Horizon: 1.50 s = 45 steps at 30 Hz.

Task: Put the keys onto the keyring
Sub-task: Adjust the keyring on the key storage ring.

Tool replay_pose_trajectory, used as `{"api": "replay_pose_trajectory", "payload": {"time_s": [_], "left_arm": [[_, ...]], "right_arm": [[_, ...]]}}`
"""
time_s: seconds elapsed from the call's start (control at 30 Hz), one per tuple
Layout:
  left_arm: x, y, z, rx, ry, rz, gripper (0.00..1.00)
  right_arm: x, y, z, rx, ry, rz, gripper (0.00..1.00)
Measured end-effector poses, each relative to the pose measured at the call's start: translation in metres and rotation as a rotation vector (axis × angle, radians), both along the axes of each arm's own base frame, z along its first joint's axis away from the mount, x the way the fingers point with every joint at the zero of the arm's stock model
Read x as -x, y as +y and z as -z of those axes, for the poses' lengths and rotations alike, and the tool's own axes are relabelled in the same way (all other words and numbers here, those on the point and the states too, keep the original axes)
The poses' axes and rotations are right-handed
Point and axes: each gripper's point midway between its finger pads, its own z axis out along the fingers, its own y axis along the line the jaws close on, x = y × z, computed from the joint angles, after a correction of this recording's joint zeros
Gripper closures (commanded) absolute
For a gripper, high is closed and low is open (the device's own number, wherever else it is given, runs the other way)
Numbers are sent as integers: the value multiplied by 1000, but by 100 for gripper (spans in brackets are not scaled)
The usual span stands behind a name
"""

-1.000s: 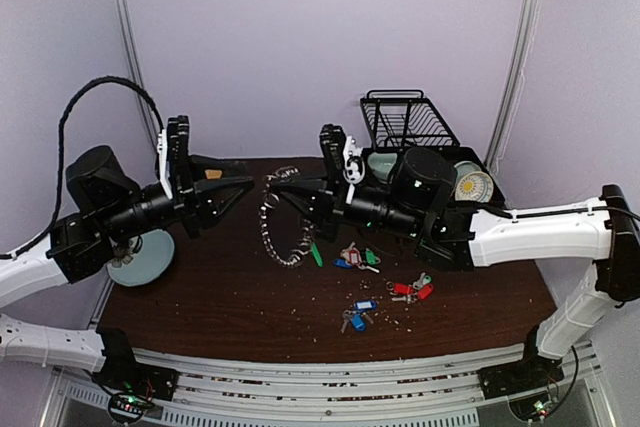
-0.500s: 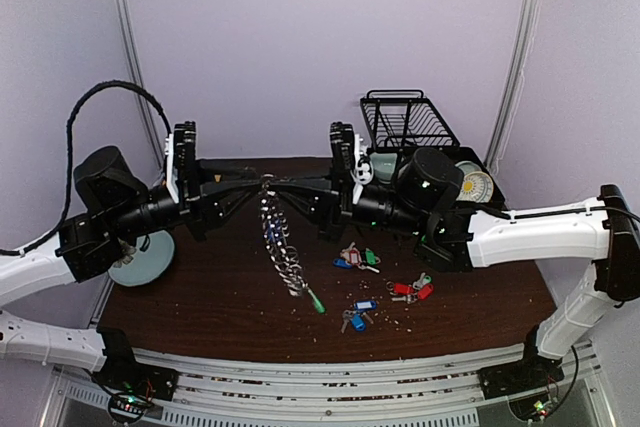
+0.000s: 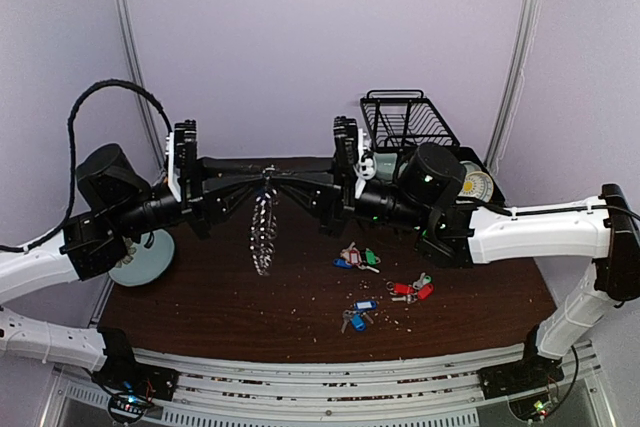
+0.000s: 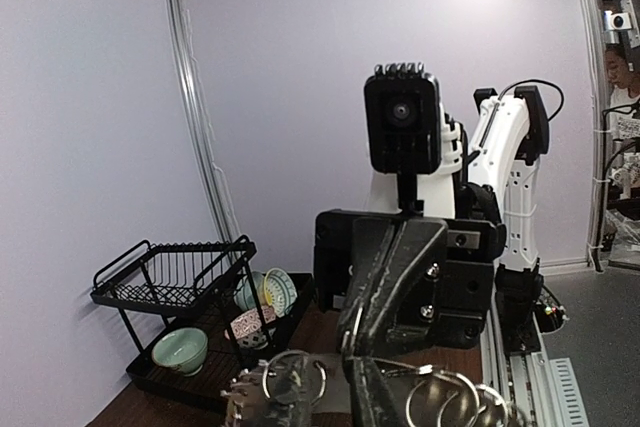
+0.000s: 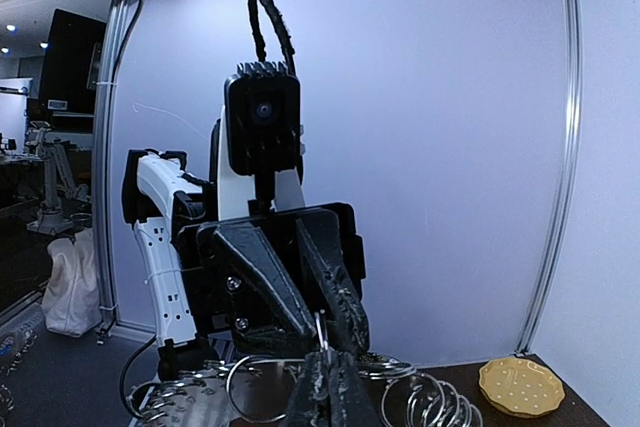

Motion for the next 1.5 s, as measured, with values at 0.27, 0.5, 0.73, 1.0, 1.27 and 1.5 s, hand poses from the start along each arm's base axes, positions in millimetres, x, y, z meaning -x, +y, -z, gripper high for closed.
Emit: {"api": "replay_pose_trajectory", "payload": {"time_s": [0.27,0.5,0.73,1.0,1.27,1.5], "left_arm": [[1,-3,-3,-2,-16,13,77],[6,-6,-1,-11,-28,35,94],[5,-6,-1,-15,-41,25,100],[2,-5,19,-124,8,-19,100],[-12,0,47,-395,66,-106,100],[-14,8,57,-518,62,-140,100]], "right_arm": [[0,0,-3,-7,-11,0,100],[-2,0,-2,1,-7,5,100],[-1,0,-1,5,-22,7,100],[-14,-1,21,122,-32,20,79],[-27,-2,47,415,-180,71,61],[-22,-8,64,538,-272,45,70]]}}
